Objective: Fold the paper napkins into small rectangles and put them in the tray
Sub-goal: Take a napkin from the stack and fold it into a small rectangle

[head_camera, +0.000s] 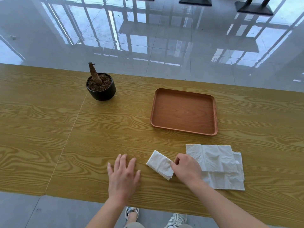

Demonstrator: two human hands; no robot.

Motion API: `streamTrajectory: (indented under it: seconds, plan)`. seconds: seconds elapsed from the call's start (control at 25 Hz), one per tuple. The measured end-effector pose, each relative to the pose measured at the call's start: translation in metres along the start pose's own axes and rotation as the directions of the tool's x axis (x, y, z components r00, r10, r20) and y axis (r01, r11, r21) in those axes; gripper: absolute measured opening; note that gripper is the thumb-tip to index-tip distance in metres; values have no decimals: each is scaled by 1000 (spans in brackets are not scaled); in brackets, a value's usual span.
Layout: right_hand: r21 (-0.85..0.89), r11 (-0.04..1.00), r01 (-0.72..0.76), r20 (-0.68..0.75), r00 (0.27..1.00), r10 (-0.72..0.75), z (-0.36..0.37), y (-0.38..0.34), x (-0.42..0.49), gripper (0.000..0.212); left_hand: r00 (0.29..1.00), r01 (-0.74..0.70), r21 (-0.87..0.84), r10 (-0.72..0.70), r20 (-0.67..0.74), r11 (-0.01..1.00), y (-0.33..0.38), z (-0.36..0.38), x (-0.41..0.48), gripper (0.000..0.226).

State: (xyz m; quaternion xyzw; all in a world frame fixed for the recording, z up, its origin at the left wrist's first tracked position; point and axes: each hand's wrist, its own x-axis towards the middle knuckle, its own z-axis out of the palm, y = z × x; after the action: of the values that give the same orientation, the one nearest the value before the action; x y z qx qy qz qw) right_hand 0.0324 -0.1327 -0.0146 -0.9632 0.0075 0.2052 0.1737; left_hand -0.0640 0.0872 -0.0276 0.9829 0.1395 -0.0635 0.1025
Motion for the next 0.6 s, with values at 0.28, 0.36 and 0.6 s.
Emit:
streamTrajectory:
  seconds: [0.28,0.36,0.6]
  plan:
    - [161,969,-186,43,982,182,9,-33,0,12,999,31,-97,-33,-18,995,-5,-4,15,48]
    - [249,939,-237,61,972,229,10,-43,2,12,996,-20,-162,5,-92,987,5,-5,12,38]
    - [474,798,-373,133,926,354,13,-51,-4,10,979,-202,-164,196,-50,966,45,-4,-3,47]
